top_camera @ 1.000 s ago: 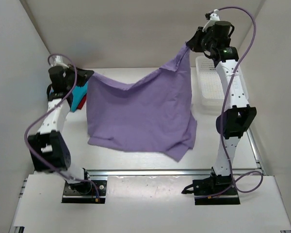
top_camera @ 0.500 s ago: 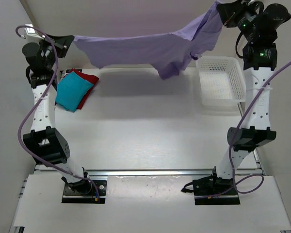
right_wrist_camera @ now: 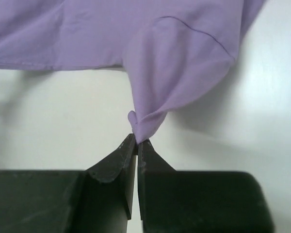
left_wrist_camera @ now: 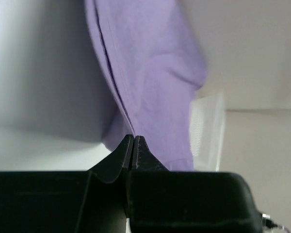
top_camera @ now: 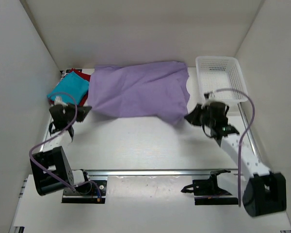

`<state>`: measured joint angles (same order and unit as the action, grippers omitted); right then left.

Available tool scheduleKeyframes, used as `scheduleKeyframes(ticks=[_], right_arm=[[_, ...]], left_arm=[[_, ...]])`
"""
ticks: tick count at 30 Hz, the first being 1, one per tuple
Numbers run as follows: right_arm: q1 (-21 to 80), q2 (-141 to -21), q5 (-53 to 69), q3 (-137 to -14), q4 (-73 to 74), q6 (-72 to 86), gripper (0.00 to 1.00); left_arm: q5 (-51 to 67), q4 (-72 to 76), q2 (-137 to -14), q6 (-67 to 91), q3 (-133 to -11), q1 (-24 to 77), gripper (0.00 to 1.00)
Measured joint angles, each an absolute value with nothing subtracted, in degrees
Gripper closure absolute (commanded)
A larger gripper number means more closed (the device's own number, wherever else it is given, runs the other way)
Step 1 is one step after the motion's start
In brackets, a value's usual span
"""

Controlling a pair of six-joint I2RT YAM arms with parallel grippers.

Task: Fold and stack the t-shirts
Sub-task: Flatten out the tshirt

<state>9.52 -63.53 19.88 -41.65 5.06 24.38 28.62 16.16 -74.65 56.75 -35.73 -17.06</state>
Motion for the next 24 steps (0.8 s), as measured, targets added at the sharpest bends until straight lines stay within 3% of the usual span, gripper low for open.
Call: scheduleKeyframes(ticks=[6,10,13,20,24], right_arm=[[9.7,-39.1,16.6,-22.2,12.1,28.4,1.00],[8.0,-24.6,17.5,-18.5,21.0,31.5,1.00],[12.6,-16.8,16.3,-19.4,26.3,34.0,1.00],[26.7,-17.0,7.3,-24.5,32.7,36.9,1.00],[35.2,-28.1,-3.2,-42.7,36.6,32.0,1.00]], left_arm=[[29.8,13.1,-70.6,52.5,-20.8,-19.7,1.00],[31.5,7.5,-63.0,47.8,-19.3,-21.2,1.00],[30.8,2.7,-56.3,43.2,-19.4,-21.2,1.00],[29.4,-3.6,-49.8,39.6,-20.8,-17.8,1.00],[30.9,-6.3,-51.7,42.6,-30.3,-13.9,1.00]])
